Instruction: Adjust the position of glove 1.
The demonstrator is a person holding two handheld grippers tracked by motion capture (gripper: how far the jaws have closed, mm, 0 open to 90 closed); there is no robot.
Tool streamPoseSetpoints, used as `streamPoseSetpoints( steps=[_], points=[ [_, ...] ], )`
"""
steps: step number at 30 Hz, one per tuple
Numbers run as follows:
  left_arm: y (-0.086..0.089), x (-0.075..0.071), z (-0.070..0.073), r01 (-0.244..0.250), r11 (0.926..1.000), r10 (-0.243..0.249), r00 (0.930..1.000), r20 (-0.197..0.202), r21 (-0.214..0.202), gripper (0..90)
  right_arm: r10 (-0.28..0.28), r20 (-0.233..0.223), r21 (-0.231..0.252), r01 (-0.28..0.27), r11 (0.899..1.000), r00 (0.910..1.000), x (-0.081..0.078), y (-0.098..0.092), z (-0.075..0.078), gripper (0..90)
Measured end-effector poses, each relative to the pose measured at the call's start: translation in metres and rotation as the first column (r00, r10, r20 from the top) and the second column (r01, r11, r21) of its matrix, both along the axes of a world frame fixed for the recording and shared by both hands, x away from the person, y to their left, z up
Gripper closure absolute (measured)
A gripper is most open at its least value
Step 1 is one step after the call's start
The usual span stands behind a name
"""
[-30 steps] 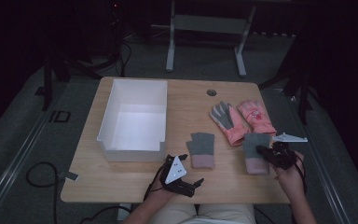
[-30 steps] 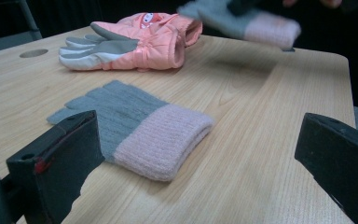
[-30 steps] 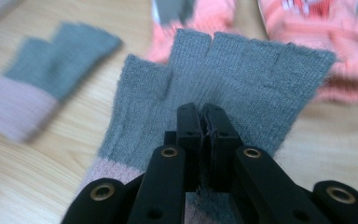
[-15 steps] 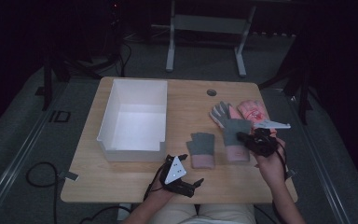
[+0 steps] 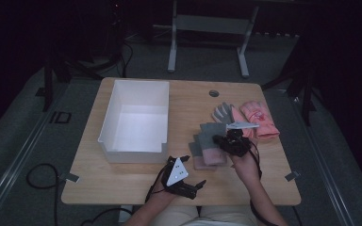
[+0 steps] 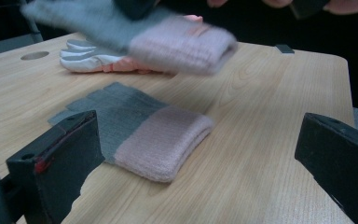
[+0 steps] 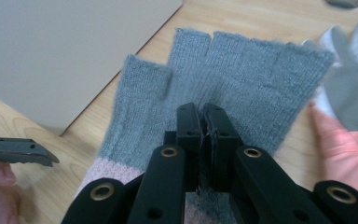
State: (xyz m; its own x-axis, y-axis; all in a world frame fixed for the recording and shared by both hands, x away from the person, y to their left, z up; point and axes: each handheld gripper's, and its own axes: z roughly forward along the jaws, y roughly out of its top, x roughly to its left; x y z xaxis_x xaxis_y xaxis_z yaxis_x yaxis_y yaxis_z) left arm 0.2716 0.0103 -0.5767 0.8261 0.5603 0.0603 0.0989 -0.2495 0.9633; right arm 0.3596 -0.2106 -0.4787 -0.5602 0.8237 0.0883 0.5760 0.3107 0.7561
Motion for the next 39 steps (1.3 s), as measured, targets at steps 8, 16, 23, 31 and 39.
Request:
streamPoseSetpoints(
  steps=[8, 16, 23, 31, 39],
  points=[
    [0.000, 0.000, 0.000, 0.002, 1.0000, -0.002, 1.0000, 0.003, -0.001, 0.0, -0.015, -0.035, -0.034, 0.014, 0.999, 0.9993, 0.006, 0.018, -0.023, 85.9],
    [-0.001, 0.000, 0.000, -0.007, 0.9999, 0.007, 1.0000, 0.001, 0.011, 0.0, -0.048, -0.088, -0.034, 0.046, 0.998, 0.9950, 0.012, 0.020, -0.043, 85.8],
    [-0.002, -0.001, 0.000, -0.019, 0.9997, 0.019, 0.9998, 0.006, 0.013, 0.0, -0.070, -0.104, -0.051, 0.065, 0.997, 0.9922, 0.014, 0.025, -0.057, 85.4],
    [-0.002, 0.001, 0.000, -0.025, 0.9996, 0.025, 0.9996, -0.010, 0.010, 0.0, -0.072, -0.101, -0.060, 0.067, 0.996, 0.9923, 0.015, 0.027, -0.067, 83.1],
    [-0.001, 0.001, 0.000, -0.018, 0.9998, 0.018, 0.9998, -0.014, 0.002, 0.0, -0.036, -0.102, -0.073, 0.029, 0.997, 0.9941, 0.015, 0.025, -0.067, 81.9]
  ],
)
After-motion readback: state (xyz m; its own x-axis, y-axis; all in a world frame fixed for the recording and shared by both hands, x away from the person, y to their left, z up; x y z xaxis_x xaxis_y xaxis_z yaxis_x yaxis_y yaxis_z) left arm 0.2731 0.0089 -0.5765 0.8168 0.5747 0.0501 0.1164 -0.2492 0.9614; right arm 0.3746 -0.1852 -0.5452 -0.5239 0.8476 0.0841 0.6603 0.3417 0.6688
